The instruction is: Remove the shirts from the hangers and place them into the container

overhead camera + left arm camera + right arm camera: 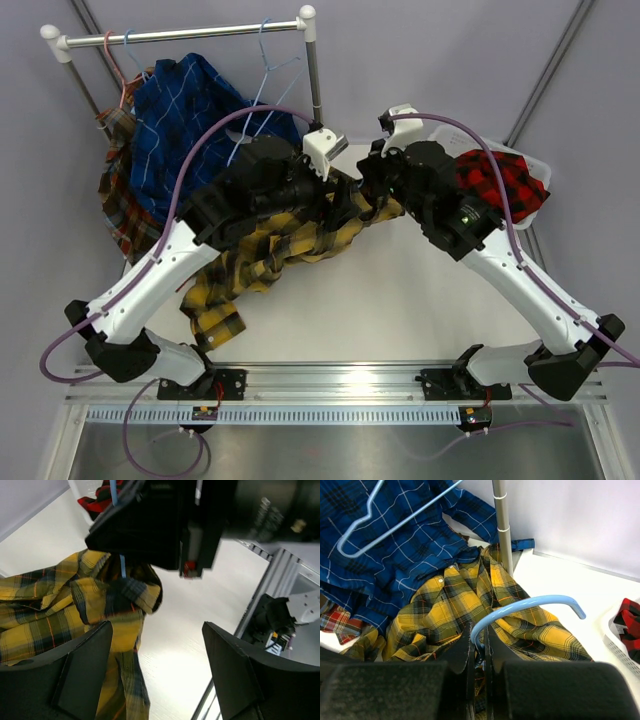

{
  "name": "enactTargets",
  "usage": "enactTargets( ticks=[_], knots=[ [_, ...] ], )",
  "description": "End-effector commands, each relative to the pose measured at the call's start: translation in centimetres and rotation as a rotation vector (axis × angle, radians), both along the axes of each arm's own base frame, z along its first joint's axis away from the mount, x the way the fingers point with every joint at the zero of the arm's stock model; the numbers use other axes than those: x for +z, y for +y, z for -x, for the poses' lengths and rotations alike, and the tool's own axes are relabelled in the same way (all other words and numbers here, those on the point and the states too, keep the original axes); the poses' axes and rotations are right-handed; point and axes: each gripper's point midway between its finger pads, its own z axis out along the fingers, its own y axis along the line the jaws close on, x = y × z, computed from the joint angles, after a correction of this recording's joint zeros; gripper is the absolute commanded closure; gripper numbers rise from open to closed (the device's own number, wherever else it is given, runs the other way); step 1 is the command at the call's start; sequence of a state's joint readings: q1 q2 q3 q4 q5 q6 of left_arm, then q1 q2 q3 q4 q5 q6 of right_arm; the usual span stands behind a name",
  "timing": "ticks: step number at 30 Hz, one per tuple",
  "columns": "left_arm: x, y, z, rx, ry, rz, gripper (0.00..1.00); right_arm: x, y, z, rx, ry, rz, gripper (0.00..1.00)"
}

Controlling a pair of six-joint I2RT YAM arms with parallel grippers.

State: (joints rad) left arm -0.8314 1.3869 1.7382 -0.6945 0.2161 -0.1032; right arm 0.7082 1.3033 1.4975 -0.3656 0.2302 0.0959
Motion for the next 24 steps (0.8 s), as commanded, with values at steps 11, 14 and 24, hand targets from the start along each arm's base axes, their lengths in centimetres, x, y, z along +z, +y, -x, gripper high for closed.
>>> enactTargets(
  ticks=[11,14,24],
  knots=[
    [-1.5,-0.2,-4.8,0.232,-0.068,-0.089,0.56,2.1,0.2,-0.2,-0.041,-0.048,-0.021,1.0],
    [-1.4,0.0,-4.9,0.248,-0.07,-0.088,0.76,1.8,0.2,-0.2,-0.042,-0.044,-0.015,1.0],
    [-1.2,1.5,-4.8,0.296,-0.091,-0.094,1.0,0.2,-0.8,-0.7,-0.098,-0.031,0.035,1.0]
  ],
)
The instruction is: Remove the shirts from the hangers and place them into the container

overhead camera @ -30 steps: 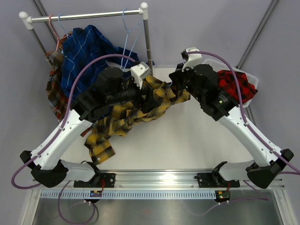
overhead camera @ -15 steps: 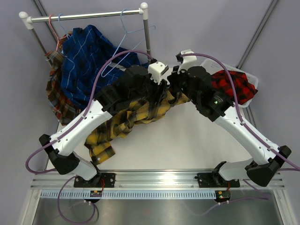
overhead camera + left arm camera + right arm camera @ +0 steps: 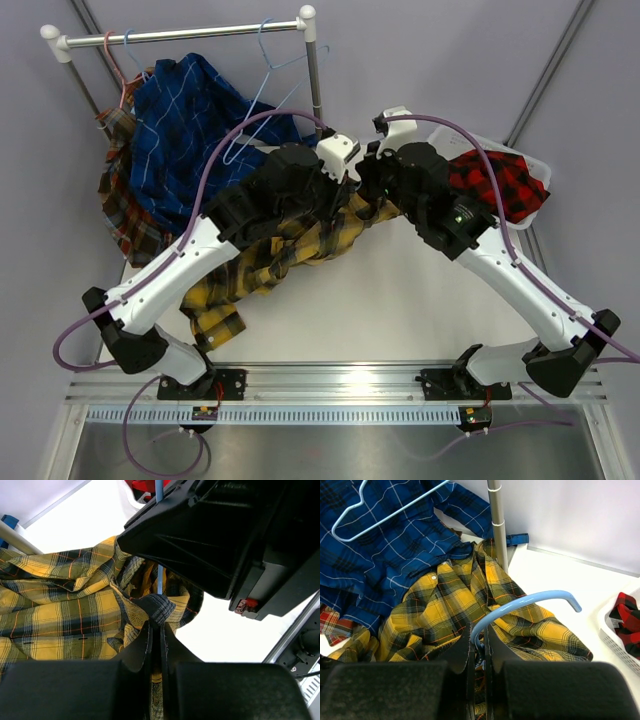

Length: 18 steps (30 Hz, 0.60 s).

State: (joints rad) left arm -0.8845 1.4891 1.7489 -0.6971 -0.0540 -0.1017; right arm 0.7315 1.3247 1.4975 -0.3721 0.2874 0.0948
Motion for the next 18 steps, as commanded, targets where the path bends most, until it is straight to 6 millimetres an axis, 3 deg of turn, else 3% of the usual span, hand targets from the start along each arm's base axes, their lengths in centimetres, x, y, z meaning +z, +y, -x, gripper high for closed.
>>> enactTargets(
  ticks=[1,5,8,11,18],
  knots=[
    [2.6,2.4,-0.8,0.098,-0.085,0.037,1.0,0.8,-1.1,-0.4,-0.07,-0.038,0.02,1.0],
    [3.2,3.0,-0.5,0.105,-0.095,0.048,1.0,-0.4,-1.4,-0.9,-0.098,-0.021,0.05,1.0],
    [3.1,3.0,-0.3,0.097,-0.097,0.057,0.91,-0.9,-1.3,-1.0,-0.098,-0.007,0.053,1.0],
    [2.7,2.6,0.0,0.072,-0.093,0.072,0.75,-1.0,-1.1,-0.9,-0.092,0.0,0.041,1.0],
    [2.2,1.6,0.0,0.052,-0.077,0.097,0.72,-0.5,-1.1,-0.6,-0.081,0.001,0.029,1.0]
  ],
)
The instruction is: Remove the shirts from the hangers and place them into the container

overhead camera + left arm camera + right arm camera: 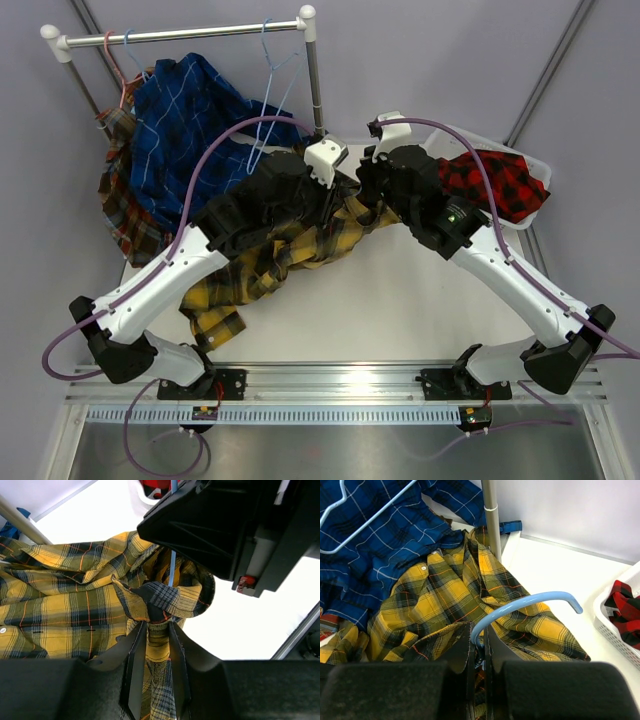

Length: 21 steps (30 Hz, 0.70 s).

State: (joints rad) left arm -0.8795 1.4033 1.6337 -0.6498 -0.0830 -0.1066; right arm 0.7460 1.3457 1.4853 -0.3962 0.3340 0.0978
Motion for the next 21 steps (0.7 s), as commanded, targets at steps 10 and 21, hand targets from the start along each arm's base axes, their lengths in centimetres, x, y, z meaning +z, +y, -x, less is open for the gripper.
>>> enactTargets(
  ticks=[10,21],
  knots=[
    [2.5,-0.3,-0.3,0.009,-0.052,0.098,0.94,1.2,-1.1,-0.3,-0.053,-0.032,-0.013,1.0],
    [1.6,0.7,0.3,0.015,-0.053,0.093,1.0,0.9,-2.6,-0.6,-0.119,-0.047,0.029,1.0]
  ],
)
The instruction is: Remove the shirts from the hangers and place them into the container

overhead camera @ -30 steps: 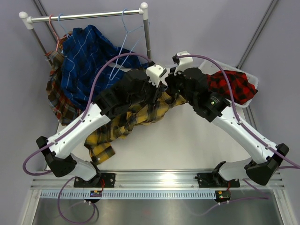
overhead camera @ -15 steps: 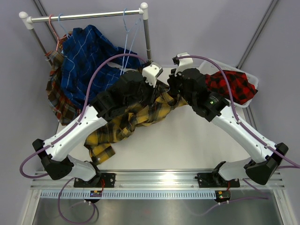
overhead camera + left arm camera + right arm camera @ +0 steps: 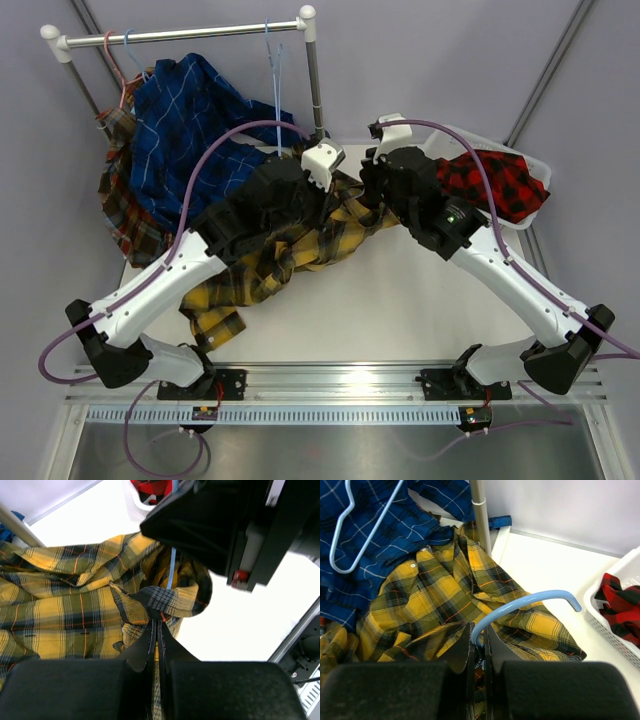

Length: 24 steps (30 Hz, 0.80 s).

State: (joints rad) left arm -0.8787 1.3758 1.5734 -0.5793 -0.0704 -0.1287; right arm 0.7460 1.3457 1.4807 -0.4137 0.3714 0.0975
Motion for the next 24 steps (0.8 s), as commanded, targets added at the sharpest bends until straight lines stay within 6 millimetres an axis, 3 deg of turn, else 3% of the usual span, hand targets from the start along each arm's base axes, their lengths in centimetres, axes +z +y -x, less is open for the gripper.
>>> enactTargets(
  ticks=[1,9,10,12,13,16,17,19,20,22,24],
  knots=[
    [1.5,1.3,0.2,0.027,-0.049,0.042,1.0,1.4,-2.1,-0.5,-0.092,-0.06,0.01,1.0],
    [-0.1,4.0,1.8,0.066,-0.036,0.039,1.0,1.7,-3.8,-0.7,-0.169,-0.079,0.037,1.0],
    [-1.7,4.6,2.1,0.083,-0.013,0.02,1.0,1.9,-4.3,-0.8,-0.192,-0.084,0.038,1.0],
    [-1.8,5.9,3.0,0.098,-0.016,0.038,1.0,2.2,-5.1,-0.8,-0.22,-0.085,0.038,1.0],
    [-3.5,6.5,3.4,0.107,0.004,0.015,1.0,2.3,-5.7,-1.0,-0.239,-0.086,0.035,1.0],
    [-4.1,8.2,4.7,0.127,0.013,0.049,1.0,2.9,-7.7,-1.4,-0.307,-0.08,-0.005,1.0],
    [-5.6,8.7,5.2,0.132,0.031,0.034,1.0,3.4,-8.4,-1.3,-0.324,-0.083,-0.017,1.0],
    [-5.6,9.9,6.1,0.15,0.026,0.071,1.0,3.9,-9.7,-1.5,-0.356,-0.088,-0.035,1.0],
    [-6.9,10.3,6.4,0.153,0.042,0.058,1.0,4.5,-10.2,-1.3,-0.366,-0.097,-0.047,1.0],
    [-7.0,11.2,7.3,0.158,0.041,0.094,1.0,5.3,-11.1,-1.1,-0.389,-0.105,-0.061,1.0],
    [-8.7,11.6,7.8,0.161,0.065,0.084,1.0,6.1,-11.9,-0.8,-0.412,-0.108,-0.061,1.0]
  ],
)
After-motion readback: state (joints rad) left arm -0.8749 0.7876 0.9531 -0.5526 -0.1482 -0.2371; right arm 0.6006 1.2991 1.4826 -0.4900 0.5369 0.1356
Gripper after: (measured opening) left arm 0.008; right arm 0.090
